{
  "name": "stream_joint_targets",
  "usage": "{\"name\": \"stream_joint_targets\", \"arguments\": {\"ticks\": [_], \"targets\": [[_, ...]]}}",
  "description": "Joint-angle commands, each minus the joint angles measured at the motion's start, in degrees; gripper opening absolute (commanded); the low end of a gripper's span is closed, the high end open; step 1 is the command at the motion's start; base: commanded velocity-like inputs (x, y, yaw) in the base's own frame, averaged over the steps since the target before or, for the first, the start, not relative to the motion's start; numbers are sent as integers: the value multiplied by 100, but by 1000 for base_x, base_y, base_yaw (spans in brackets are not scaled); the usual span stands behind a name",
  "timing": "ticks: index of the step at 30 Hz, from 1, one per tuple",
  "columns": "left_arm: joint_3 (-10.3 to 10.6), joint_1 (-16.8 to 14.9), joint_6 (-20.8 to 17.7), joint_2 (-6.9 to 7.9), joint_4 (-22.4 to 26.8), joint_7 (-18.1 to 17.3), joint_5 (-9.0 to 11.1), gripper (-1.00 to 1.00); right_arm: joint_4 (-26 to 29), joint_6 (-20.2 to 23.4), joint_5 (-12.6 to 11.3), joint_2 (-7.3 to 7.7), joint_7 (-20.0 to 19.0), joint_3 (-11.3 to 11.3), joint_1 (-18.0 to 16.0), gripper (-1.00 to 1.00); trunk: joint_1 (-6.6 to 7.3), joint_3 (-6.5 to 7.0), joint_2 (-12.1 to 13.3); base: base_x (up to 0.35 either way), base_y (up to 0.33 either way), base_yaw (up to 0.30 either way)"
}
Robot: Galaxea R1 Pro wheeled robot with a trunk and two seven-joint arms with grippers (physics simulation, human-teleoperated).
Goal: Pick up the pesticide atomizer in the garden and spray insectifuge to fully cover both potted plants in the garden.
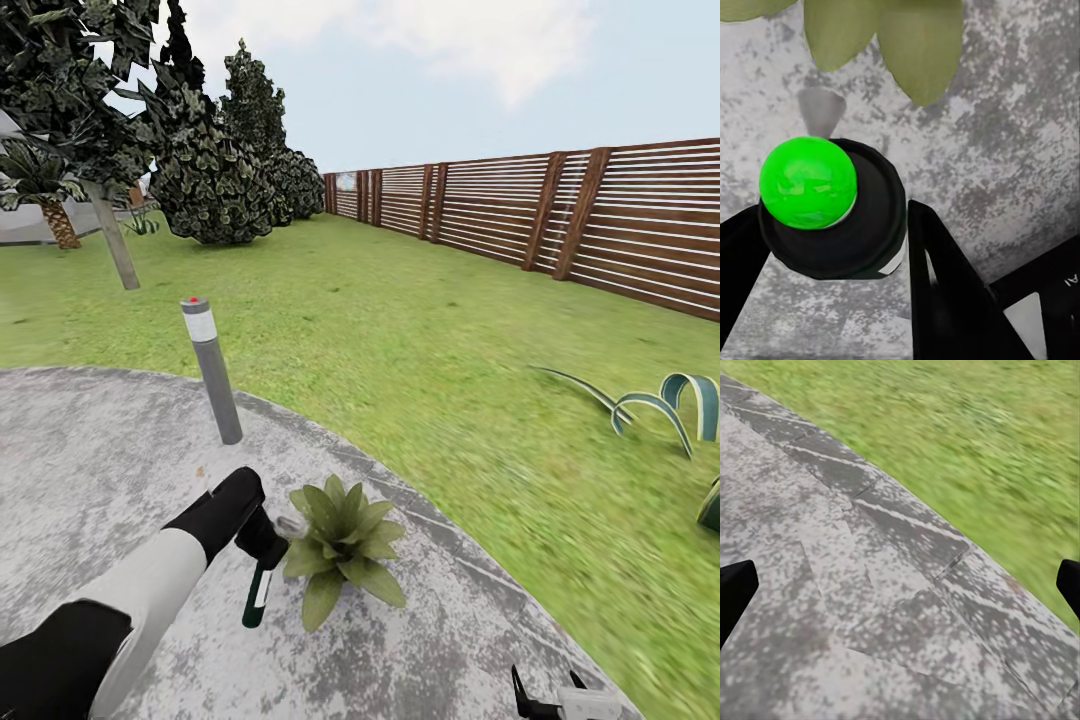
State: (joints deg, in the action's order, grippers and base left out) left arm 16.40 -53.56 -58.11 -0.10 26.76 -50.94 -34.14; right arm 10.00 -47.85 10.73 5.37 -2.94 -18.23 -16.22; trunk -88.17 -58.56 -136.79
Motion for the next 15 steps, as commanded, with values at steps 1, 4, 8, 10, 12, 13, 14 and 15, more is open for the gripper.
{"name": "stream_joint_targets", "arguments": {"ticks": [1, 4, 8, 10, 12, 13, 14, 15], "targets": [[10, 14, -5, 20, -42, -57, -49, -100, -3, -19, 35, -3, -31, -51, -4, 100, 1, -5, -2, 0, 0, 0], [14, 66, 28, 49, -86, -56, -56, -100, -7, -17, 36, -1, -31, -50, -4, 100, 1, -5, -2, 0, 0, 0], [20, 94, 36, 30, -91, -56, -69, -100, -7, -16, 35, -6, -31, -49, -4, 100, 1, -5, -2, 0, 0, 0], [220, 94, 14, -6, -92, -61, -143, -100, -6, -16, 36, -8, -31, -49, -4, 100, 1, -5, -2, 0, 0, 0], [364, 92, -5, -13, -92, -64, -156, -100, -6, -16, 39, -9, -31, -45, -4, 100, 1, -5, -2, 0, 0, 32], [406, 91, -17, -15, -92, -64, -159, -100, -7, -16, 42, -10, -31, -42, -4, 100, 1, -5, -2, 0, 0, 187], [416, 91, -20, -15, -92, -64, -159, -100, -7, -19, 42, -10, -31, -42, -4, 100, 1, -5, -2, 0, 0, 220], [420, 91, -22, -15, -92, -68, -157, -100, -7, -20, 41, -10, -31, -41, -4, 100, 1, -5, -2, 0, 0, 189]]}}
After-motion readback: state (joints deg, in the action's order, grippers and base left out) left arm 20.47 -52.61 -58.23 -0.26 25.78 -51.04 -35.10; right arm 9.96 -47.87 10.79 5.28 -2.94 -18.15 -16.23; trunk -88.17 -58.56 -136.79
